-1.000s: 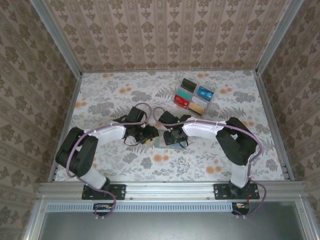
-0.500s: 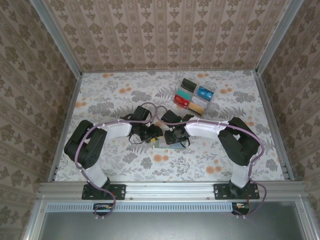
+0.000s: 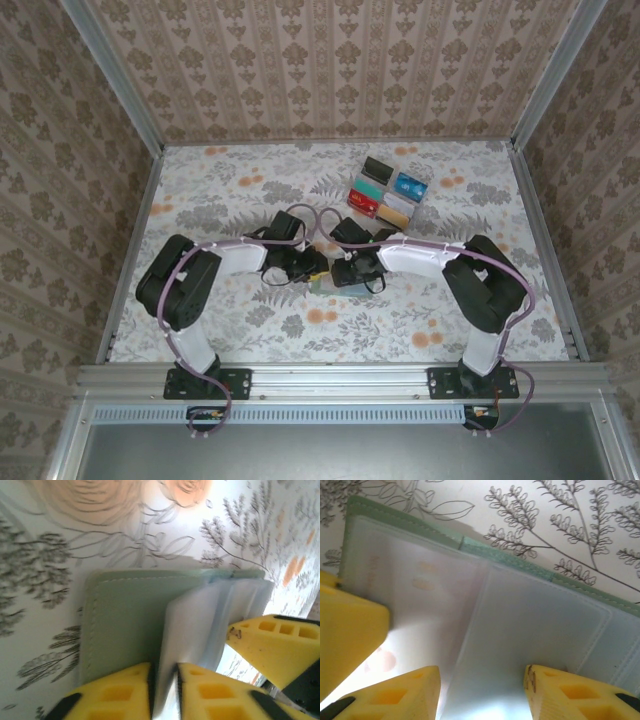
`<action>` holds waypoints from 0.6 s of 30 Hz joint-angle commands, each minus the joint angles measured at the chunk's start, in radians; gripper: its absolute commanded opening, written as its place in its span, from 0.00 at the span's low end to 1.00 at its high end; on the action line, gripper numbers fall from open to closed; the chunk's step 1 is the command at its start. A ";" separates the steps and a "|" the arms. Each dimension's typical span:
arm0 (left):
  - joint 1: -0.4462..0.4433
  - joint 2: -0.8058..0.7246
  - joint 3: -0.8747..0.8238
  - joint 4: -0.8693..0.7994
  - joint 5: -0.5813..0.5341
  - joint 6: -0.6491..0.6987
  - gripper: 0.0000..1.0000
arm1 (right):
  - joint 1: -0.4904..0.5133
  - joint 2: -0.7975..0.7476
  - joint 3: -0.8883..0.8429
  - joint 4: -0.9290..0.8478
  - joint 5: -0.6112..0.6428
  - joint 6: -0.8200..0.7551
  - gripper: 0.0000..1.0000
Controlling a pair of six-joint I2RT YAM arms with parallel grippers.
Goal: Take the credit cards out of the card holder
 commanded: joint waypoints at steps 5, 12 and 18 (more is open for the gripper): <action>0.008 0.007 0.001 -0.016 0.015 0.042 0.06 | -0.023 -0.100 -0.051 0.024 -0.015 0.029 0.58; 0.051 -0.070 0.014 -0.148 -0.012 0.133 0.07 | -0.044 -0.212 -0.092 0.034 0.044 0.049 0.60; 0.005 -0.013 0.038 0.002 0.108 0.056 0.34 | -0.052 -0.266 -0.126 0.062 0.058 0.095 0.59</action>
